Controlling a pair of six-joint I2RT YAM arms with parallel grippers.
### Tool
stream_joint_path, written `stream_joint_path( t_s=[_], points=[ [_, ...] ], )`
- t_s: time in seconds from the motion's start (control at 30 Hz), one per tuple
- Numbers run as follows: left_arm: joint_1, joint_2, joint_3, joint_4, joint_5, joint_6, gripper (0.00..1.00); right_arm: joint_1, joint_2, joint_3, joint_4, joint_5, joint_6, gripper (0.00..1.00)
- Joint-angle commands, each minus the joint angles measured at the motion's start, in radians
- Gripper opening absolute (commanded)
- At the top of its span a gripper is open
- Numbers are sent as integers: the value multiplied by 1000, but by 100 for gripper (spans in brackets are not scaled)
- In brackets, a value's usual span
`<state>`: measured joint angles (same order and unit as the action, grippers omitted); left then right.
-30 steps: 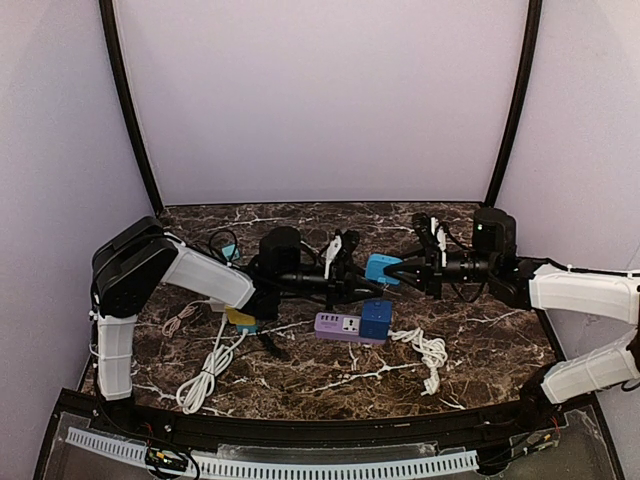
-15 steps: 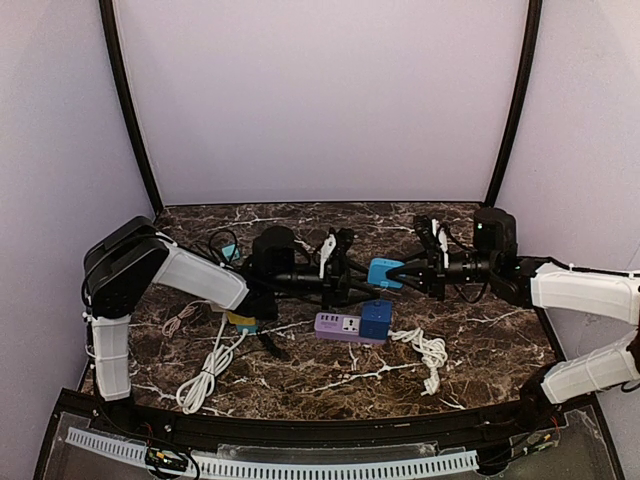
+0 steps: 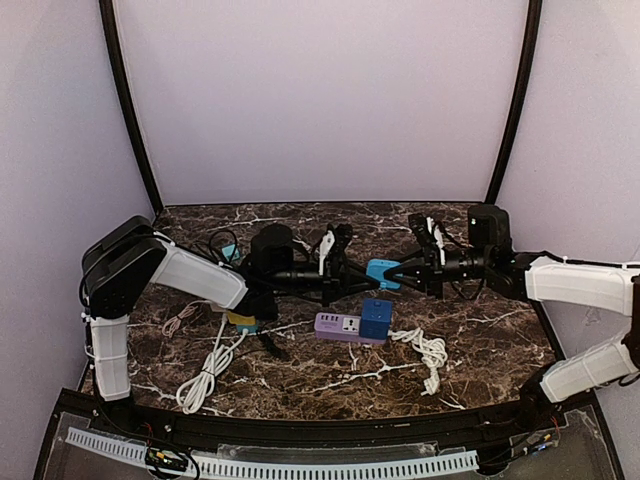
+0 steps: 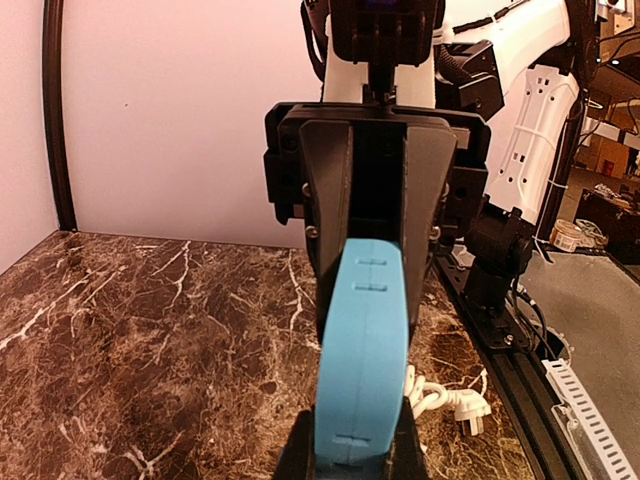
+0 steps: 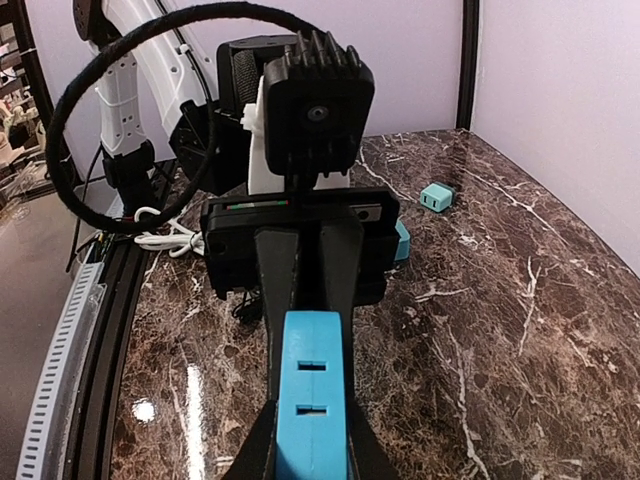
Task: Insert the plug
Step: Adjust the plug.
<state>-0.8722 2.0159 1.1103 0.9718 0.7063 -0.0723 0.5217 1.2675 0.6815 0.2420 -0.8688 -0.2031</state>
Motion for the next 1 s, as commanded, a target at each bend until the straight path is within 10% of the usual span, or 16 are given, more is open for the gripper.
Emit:
stream_joint_path(
  t_s=[0.0, 0.5, 0.97],
  points=[
    [-6, -37, 2, 21, 1, 0, 1, -3, 17, 33, -21, -15, 0, 28],
    [-5, -33, 1, 34, 12, 21, 1, -15, 99, 52, -80, -37, 11, 39],
    [-5, -27, -5, 30, 21, 20, 1, -18, 103, 69, -86, -52, 1, 4]
  ],
)
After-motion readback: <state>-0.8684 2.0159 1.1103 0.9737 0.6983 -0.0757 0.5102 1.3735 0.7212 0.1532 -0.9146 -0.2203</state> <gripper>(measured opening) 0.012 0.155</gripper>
